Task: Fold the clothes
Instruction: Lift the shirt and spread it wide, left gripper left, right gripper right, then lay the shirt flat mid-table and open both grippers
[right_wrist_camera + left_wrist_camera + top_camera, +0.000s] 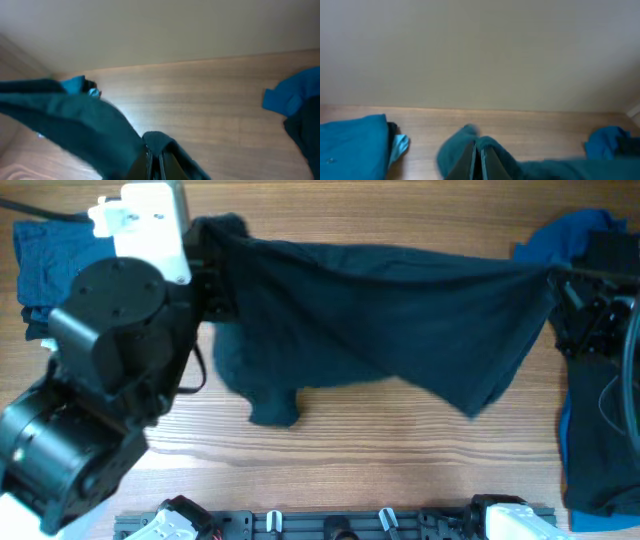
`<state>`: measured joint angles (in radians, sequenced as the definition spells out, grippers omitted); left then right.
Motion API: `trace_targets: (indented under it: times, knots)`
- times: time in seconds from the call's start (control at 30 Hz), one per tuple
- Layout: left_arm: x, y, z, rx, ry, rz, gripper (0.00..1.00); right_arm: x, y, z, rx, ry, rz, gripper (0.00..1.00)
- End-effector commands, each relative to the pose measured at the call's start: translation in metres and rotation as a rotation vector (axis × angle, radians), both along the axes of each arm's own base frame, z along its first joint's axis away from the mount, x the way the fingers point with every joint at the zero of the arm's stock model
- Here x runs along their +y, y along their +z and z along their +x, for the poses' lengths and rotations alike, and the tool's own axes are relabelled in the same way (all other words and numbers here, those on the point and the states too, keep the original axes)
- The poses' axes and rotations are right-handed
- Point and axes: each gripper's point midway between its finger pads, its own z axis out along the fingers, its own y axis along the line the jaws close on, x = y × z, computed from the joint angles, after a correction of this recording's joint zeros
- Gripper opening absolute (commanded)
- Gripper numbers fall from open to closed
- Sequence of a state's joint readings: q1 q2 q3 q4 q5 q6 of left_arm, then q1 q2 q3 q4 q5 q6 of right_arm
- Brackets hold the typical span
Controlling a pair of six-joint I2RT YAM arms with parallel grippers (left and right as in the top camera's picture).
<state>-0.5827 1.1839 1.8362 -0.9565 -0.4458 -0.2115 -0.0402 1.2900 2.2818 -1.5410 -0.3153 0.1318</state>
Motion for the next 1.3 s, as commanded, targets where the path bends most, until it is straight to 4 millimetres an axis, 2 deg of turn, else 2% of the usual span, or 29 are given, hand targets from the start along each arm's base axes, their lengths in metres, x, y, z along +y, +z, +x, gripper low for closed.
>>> trace_targets:
  times: [0.0, 0.07, 0.23, 0.37, 0.47, 0.53, 0.63, 0.7, 0.73, 0.77, 0.8, 0.83, 0.9, 0.93, 1.0, 1.07, 1.1, 1.13, 1.17, 1.2, 1.23, 1.27]
  knots:
    - [0.028, 0.024, -0.040, -0.032, 0.026, -0.081, 0.04, -0.007, 0.005, -0.024, -0.030, -0.030, -0.038, 0.04]
    - [0.037, 0.023, -0.059, -0.010, 0.030, -0.142, 0.04, -0.006, 0.004, -0.034, -0.022, -0.042, -0.020, 0.04]
    - [0.038, 0.024, -0.100, 0.015, -0.083, -0.271, 0.04, -0.006, 0.009, -0.050, -0.049, -0.054, 0.001, 0.04]
    - [0.043, 0.014, -0.111, 0.065, -0.067, -0.321, 0.04, -0.003, 0.015, -0.064, -0.070, -0.069, 0.054, 0.04]
    - [0.038, 0.005, -0.098, 0.103, -0.042, -0.298, 0.04, -0.003, 0.014, -0.061, -0.054, -0.083, 0.078, 0.04]
    - [0.032, -0.004, -0.073, 0.134, 0.015, -0.253, 0.04, -0.004, 0.007, -0.050, -0.020, -0.086, 0.079, 0.04]
    - [0.013, -0.022, -0.031, 0.188, 0.065, -0.189, 0.04, -0.005, -0.009, -0.024, 0.064, -0.089, 0.078, 0.04]
    - [-0.004, -0.046, 0.015, 0.245, 0.099, -0.129, 0.04, -0.012, -0.041, 0.016, 0.201, -0.117, 0.062, 0.04]
    - [-0.014, -0.068, 0.051, 0.286, 0.131, -0.092, 0.04, -0.022, -0.064, 0.042, 0.285, -0.167, 0.032, 0.04]
    - [-0.022, -0.098, 0.091, 0.336, 0.150, -0.066, 0.04, -0.032, -0.090, 0.071, 0.374, -0.221, 0.006, 0.04]
    - [-0.031, -0.124, 0.121, 0.378, 0.137, -0.055, 0.04, -0.038, -0.115, 0.102, 0.442, -0.235, -0.019, 0.04]
    - [-0.038, -0.152, 0.150, 0.422, 0.119, -0.059, 0.04, -0.040, -0.134, 0.123, 0.484, -0.240, -0.030, 0.04]
    - [-0.050, -0.219, 0.211, 0.495, 0.070, -0.082, 0.04, -0.043, -0.192, 0.184, 0.567, -0.221, -0.057, 0.04]
    - [-0.053, -0.241, 0.229, 0.509, 0.043, -0.080, 0.04, -0.045, -0.209, 0.200, 0.583, -0.219, -0.062, 0.04]
    - [-0.057, -0.293, 0.265, 0.527, 0.022, -0.087, 0.04, -0.048, -0.267, 0.252, 0.607, -0.221, -0.074, 0.04]
    - [-0.056, -0.337, 0.289, 0.537, 0.029, -0.082, 0.04, -0.050, -0.321, 0.295, 0.601, -0.208, -0.085, 0.04]
    - [-0.060, -0.368, 0.304, 0.528, -0.008, -0.041, 0.16, -0.051, -0.357, 0.317, 0.598, -0.207, -0.086, 0.04]
    - [-0.063, -0.381, 0.311, 0.516, -0.036, -0.008, 0.35, -0.052, -0.385, 0.331, 0.600, -0.207, -0.086, 0.06]
    - [-0.064, -0.389, 0.315, 0.506, -0.052, 0.019, 0.55, -0.052, -0.401, 0.338, 0.597, -0.207, -0.086, 0.13]
    - [-0.065, -0.390, 0.318, 0.489, -0.073, 0.052, 0.56, -0.053, -0.418, 0.346, 0.595, -0.208, -0.086, 0.30]
    - [-0.065, -0.385, 0.321, 0.467, -0.086, 0.072, 0.66, -0.054, -0.423, 0.351, 0.578, -0.201, -0.093, 0.63]
    - [-0.063, -0.374, 0.323, 0.447, -0.084, 0.068, 0.76, -0.054, -0.422, 0.355, 0.557, -0.189, -0.104, 0.67]
